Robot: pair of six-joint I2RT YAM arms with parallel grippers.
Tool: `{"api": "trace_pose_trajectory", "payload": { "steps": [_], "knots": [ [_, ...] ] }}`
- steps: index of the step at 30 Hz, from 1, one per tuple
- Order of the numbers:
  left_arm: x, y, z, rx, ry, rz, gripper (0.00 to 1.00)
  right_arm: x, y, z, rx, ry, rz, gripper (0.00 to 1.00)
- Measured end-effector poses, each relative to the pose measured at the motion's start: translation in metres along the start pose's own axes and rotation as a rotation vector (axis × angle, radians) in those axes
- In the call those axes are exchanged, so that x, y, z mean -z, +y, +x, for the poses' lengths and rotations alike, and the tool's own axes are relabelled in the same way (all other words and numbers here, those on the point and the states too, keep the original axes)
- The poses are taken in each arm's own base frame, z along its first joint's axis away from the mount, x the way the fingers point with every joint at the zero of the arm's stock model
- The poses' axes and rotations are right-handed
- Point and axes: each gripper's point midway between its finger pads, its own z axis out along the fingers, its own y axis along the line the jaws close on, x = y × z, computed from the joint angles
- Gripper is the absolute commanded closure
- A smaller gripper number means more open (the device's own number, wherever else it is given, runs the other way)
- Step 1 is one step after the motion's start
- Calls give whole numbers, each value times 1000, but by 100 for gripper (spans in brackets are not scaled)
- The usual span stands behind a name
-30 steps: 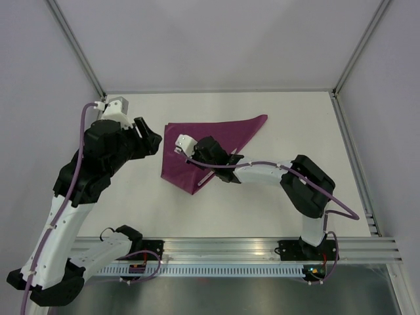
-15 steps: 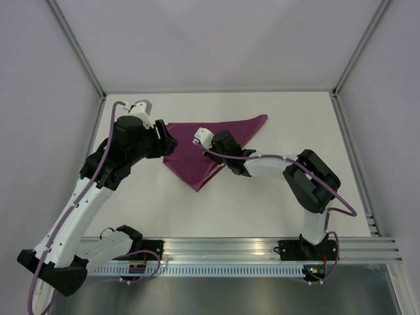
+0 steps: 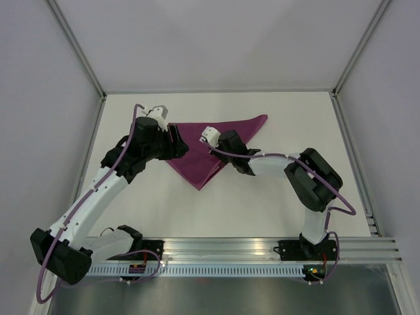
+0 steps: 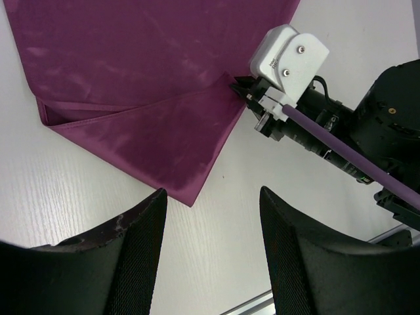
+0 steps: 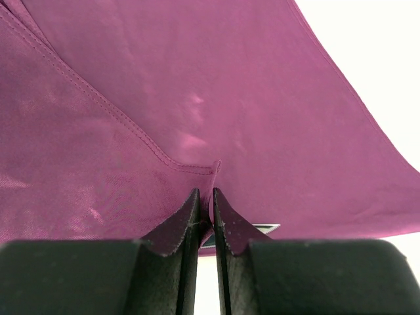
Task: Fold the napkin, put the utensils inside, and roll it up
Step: Fold the napkin at the center of the board.
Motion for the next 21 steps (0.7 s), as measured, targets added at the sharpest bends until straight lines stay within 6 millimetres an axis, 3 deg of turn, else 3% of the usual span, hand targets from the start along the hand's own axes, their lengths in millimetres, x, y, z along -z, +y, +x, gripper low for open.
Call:
{"api": "trace_pose_trajectory", "payload": {
  "steps": [10, 21],
  "knots": [
    [-33, 7, 21, 3, 65, -2, 37, 1, -14, 7, -19, 6, 26, 82],
    [-56, 11, 38, 7, 114, 4, 37, 1, -23, 13, -31, 15, 41, 82]
  ]
}}
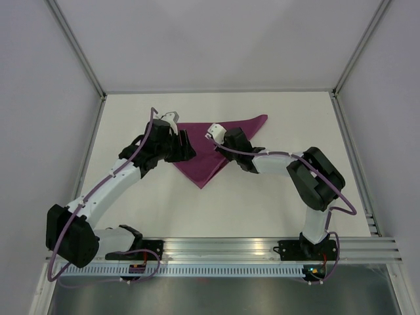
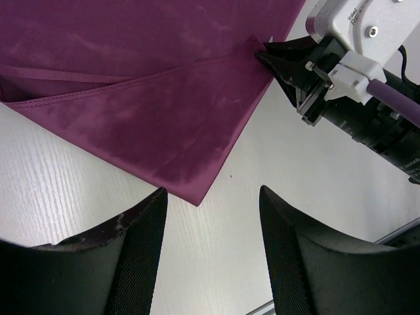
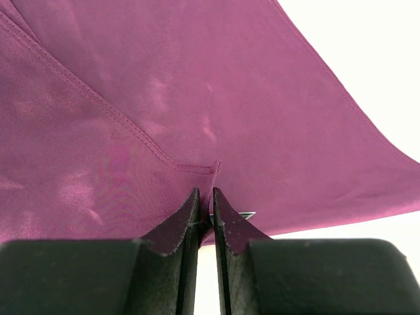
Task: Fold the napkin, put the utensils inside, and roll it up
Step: Fold the napkin at the center of the board.
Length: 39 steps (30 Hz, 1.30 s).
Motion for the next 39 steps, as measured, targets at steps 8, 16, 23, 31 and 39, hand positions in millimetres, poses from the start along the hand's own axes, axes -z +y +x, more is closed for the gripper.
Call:
{"api": "trace_pose_trajectory", "payload": {
  "steps": [8, 16, 23, 31, 39],
  "knots": [
    [-11, 1, 6, 1, 17, 10, 37, 0, -5, 4, -20, 9, 4, 72],
    [-20, 4, 13, 4, 39, 7, 37, -1, -13, 17, -72, 56, -8, 46],
    [-24, 2, 14, 4, 40, 24, 37, 1, -53, -8, -202, 60, -6, 43],
    [-27, -2, 12, 2, 33, 45, 37, -1, -179, -4, -565, 59, 79, 40],
    [-28, -5, 12, 1, 37, 62, 37, -9, -210, 79, -907, 199, 28, 27]
  ]
}}
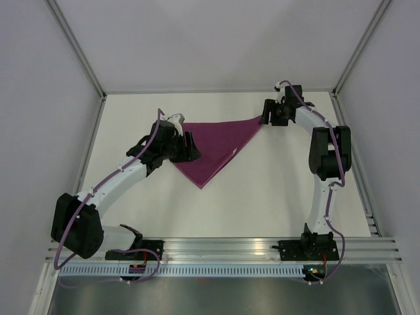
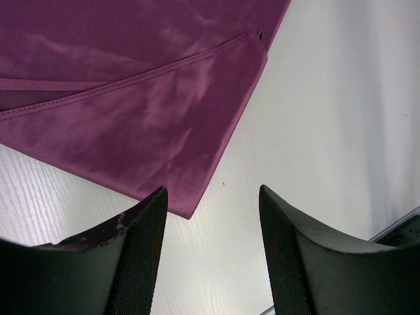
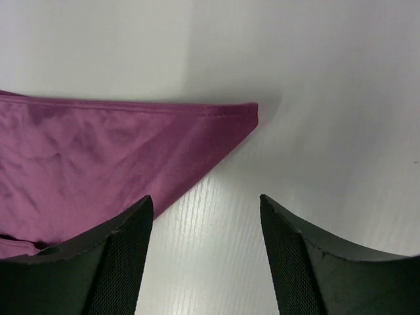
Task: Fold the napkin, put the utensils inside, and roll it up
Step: Fold the napkin at the center of the board.
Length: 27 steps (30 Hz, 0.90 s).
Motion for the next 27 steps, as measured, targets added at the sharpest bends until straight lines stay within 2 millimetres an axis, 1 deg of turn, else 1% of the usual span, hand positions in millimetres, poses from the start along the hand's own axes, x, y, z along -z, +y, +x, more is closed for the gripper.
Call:
{"api": "trace_pose_trajectory", "payload": {
  "steps": [3, 5, 10, 13, 16, 19, 24, 25, 27],
  "knots": [
    [0, 0, 0, -1, -2, 2, 37, -11, -3, 18, -79, 57, -43, 23],
    [0, -1, 0, -1, -3, 4, 37, -16, -5, 27, -132, 83, -71, 22],
    [-1, 1, 3, 0, 2, 2, 37, -22, -4, 18, -224, 65, -135, 21],
    [-2, 2, 5, 1, 7, 0, 37, -25, -4, 12, -266, 47, -156, 23],
    [-2, 2, 5, 1, 8, -1, 38, -31, -4, 6, -297, 31, -172, 28],
    [-2, 2, 5, 1, 8, -1, 38, -37, -4, 2, -319, 21, -180, 40],
    [-2, 2, 5, 1, 8, -1, 38, -46, -5, -1, -347, 8, -183, 54],
    [-2, 2, 5, 1, 8, -1, 38, -46, -5, 0, -352, 10, -183, 60],
    [-2, 3, 5, 1, 9, -1, 38, -47, -6, 0, -360, 9, -181, 67]
  ]
}}
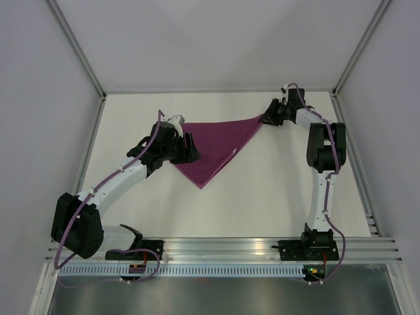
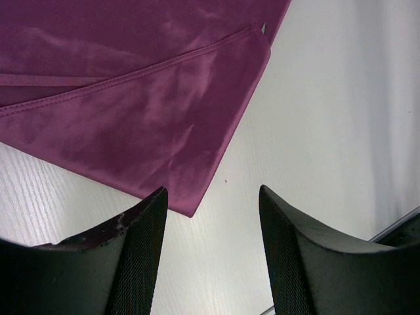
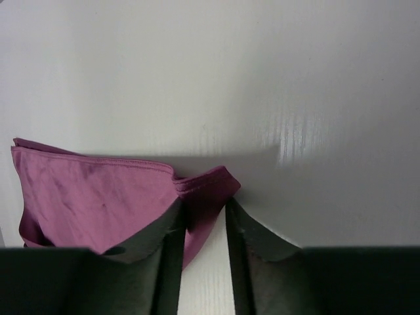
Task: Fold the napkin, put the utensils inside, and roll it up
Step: Fold the napkin at the center of the board.
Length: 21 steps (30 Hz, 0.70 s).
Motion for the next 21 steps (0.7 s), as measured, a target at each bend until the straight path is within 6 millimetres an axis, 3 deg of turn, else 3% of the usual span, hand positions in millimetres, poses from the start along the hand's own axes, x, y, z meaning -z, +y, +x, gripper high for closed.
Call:
{"api": "trace_pose_trajectory", "payload": {
  "steps": [6, 13, 17, 21],
  "knots": [
    [0, 0, 0, 0, 2, -1, 38, -3, -2, 2, -11, -6, -3, 83],
    [0, 0, 0, 0, 2, -1, 38, 4, -1, 7, 30, -33, -17, 85],
    [0, 0, 0, 0, 2, -1, 38, 20, 17, 3, 105, -68, -38, 86],
    [0, 0, 0, 1, 1, -2, 38, 35, 51, -7, 217, -124, -83, 85]
  ]
}}
